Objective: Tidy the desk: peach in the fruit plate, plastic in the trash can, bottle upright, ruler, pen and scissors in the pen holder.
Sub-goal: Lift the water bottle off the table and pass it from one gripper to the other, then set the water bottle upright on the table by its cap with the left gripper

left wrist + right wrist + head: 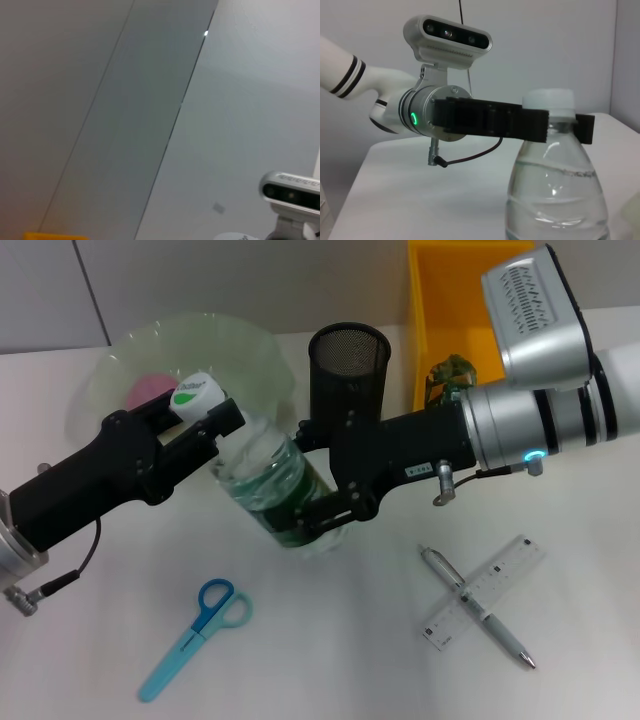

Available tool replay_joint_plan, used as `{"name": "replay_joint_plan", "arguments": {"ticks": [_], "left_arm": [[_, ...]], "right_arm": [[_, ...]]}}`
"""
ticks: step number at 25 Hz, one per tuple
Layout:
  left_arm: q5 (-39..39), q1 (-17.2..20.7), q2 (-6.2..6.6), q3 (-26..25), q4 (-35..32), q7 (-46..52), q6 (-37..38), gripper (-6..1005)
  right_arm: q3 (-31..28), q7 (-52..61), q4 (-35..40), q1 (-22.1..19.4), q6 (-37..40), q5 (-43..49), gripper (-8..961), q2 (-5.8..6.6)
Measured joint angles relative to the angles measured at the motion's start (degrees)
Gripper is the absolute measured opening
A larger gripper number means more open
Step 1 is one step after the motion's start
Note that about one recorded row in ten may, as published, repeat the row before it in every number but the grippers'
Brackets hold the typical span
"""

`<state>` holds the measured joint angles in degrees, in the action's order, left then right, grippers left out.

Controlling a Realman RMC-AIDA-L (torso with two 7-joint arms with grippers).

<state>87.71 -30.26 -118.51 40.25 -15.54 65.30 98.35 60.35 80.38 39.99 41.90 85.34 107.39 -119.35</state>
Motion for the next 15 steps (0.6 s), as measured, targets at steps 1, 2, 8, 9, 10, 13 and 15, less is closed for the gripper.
{"name": "replay_joint_plan", "arguments": {"ticks": [1, 2, 8, 9, 10, 13, 15], "left_arm": [[0.0, 0.0, 0.01, -0.1, 0.0, 0.0, -0.2, 459], [0.0, 0.0, 0.01, -0.1, 0.0, 0.0, -0.2, 459], [0.0, 0.1, 0.12, -1.4, 0.0, 0.0, -0.8, 462], [0.0, 0.1, 0.12, -1.4, 0.0, 0.0, -0.9, 463], [0.0, 0.2, 0.13, -1.5, 0.0, -0.1, -0.9, 463], [0.0, 0.6, 0.13, -1.9, 0.0, -0.8, -1.2, 465], [0.0, 1.5, 0.22, -2.7, -0.3, -2.6, -1.5, 466]], "right_arm": [[0.0, 0.0, 0.4, -0.2, 0.0, 0.0, 816, 0.00], [0.0, 0.0, 0.7, -0.3, 0.0, 0.0, 816, -0.01], [0.0, -0.1, 0.9, -0.4, -0.3, 0.1, 817, -0.03], [0.0, -0.1, 1.0, -0.5, -0.4, 0.1, 817, -0.02], [0.0, -0.1, 1.1, -0.7, -0.5, 0.1, 817, 0.00], [0.0, -0.7, 1.7, -1.7, -1.0, 0.0, 817, 0.01], [-0.4, -2.5, 1.7, -3.3, -2.2, -0.5, 817, -0.07]]}}
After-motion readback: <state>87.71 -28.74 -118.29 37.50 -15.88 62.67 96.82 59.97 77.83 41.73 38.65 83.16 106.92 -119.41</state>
